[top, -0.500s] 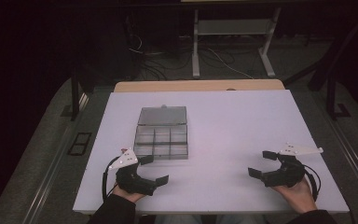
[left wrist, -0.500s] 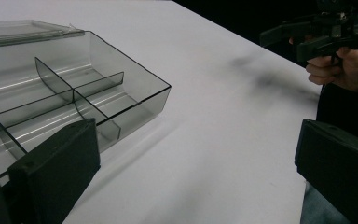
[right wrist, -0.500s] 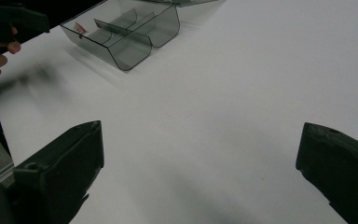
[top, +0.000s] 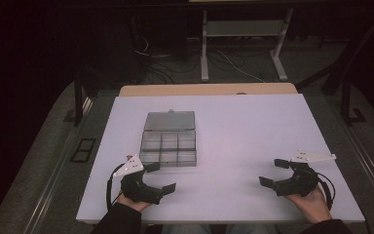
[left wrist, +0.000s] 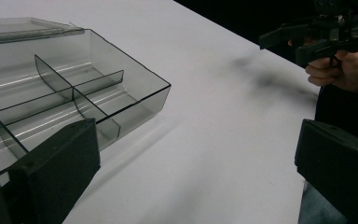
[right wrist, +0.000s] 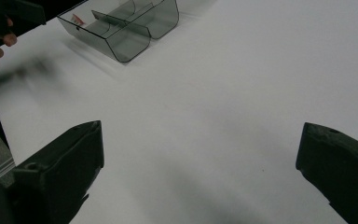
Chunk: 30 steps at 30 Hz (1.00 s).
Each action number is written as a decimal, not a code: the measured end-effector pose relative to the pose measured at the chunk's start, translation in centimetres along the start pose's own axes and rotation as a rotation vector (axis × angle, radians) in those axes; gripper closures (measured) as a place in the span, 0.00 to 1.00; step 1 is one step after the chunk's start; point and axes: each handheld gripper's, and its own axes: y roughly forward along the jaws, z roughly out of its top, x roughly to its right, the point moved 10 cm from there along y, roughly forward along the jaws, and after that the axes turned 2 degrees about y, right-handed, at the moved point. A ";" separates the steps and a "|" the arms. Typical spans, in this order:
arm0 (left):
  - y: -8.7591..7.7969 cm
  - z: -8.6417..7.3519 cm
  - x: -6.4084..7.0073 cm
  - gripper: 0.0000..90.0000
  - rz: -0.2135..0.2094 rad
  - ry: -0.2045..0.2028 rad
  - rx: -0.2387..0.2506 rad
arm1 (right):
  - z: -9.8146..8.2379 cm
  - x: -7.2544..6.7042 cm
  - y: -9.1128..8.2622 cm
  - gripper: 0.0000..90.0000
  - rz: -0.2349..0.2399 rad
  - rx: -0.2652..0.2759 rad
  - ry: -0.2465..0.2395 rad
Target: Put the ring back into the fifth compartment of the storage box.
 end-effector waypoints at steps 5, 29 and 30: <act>0.0 0.0 0.0 0.00 0.001 -0.001 -0.003 | 0.0 0.0 0.0 0.00 0.000 -0.003 -0.002; -0.7 1.0 0.1 0.00 0.012 0.007 -0.047 | -0.3 -0.3 0.1 0.00 0.004 -0.026 -0.023; -0.7 1.1 0.2 0.00 0.010 0.010 -0.056 | -0.3 -0.3 0.0 0.00 0.004 -0.025 -0.025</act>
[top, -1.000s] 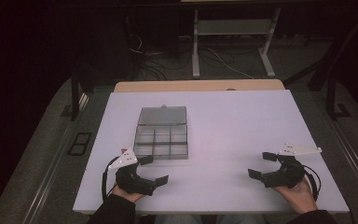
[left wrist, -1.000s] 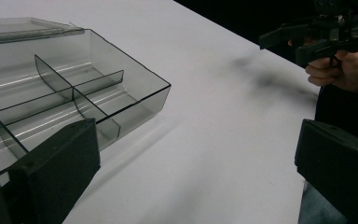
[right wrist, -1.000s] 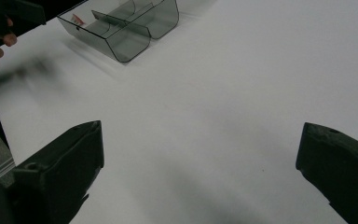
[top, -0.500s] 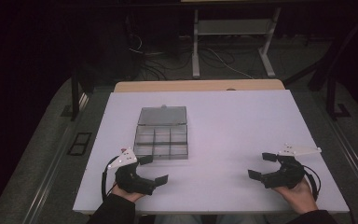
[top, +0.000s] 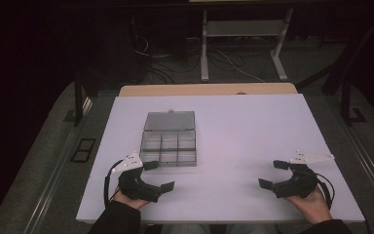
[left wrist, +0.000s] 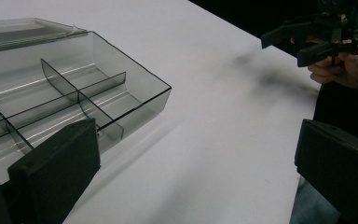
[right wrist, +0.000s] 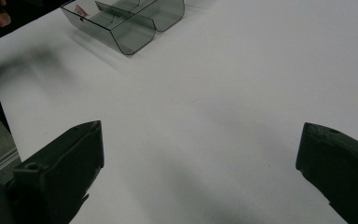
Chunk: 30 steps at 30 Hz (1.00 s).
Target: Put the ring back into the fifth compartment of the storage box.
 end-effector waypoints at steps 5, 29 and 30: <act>-0.2 0.2 0.0 0.00 -0.001 0.003 -0.030 | 0.0 0.0 0.0 0.00 -0.001 0.004 -0.006; -3.3 1.8 -3.6 0.00 0.070 -0.019 -0.099 | -0.2 -0.1 0.0 0.00 0.000 -0.006 -0.019; -3.4 1.8 -3.7 0.00 0.074 -0.017 -0.106 | -0.2 -0.2 0.0 0.00 0.000 -0.008 -0.015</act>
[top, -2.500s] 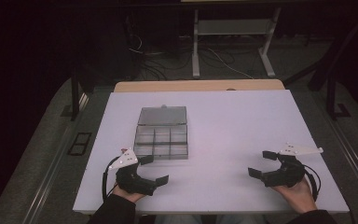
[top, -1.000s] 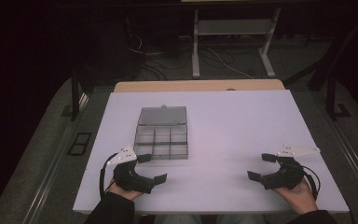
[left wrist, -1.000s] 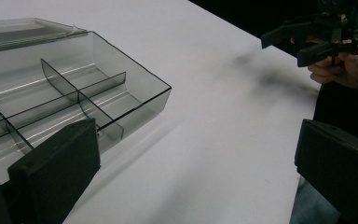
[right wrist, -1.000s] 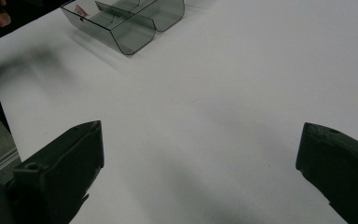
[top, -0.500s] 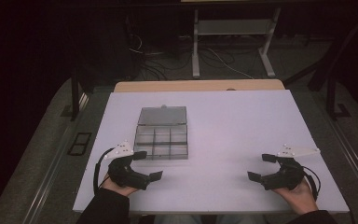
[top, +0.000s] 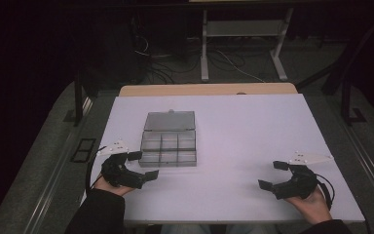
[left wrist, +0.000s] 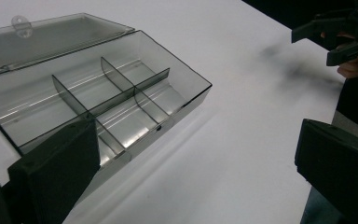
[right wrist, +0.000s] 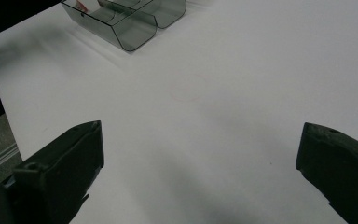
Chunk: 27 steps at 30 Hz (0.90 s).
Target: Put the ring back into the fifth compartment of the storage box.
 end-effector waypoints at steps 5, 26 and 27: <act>-0.2 -0.2 -1.2 0.00 0.024 -0.003 -0.022 | -0.1 0.0 0.1 0.00 0.000 -0.005 -0.006; -1.0 -1.1 -5.3 0.00 0.101 -0.044 -0.065 | -0.2 0.0 0.1 0.00 -0.008 -0.013 -0.008; -1.0 -1.1 -5.4 0.00 0.104 -0.048 -0.070 | -0.2 0.0 0.1 0.00 -0.007 -0.013 -0.008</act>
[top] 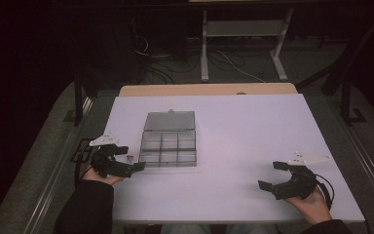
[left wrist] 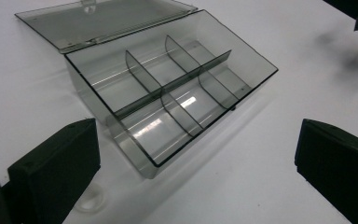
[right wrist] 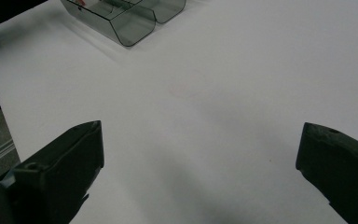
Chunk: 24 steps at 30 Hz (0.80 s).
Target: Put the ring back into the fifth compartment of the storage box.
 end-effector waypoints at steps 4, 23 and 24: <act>0.0 0.0 -0.9 0.00 0.016 -0.008 -0.005 | 0.0 0.0 0.0 0.00 -0.001 0.002 -0.001; -0.6 -0.5 -5.6 0.00 0.099 -0.117 0.008 | 0.0 0.1 0.1 0.00 -0.013 0.003 -0.005; -0.5 -0.5 -5.8 0.00 0.102 -0.124 0.008 | 0.0 0.1 0.1 0.00 -0.014 0.003 -0.005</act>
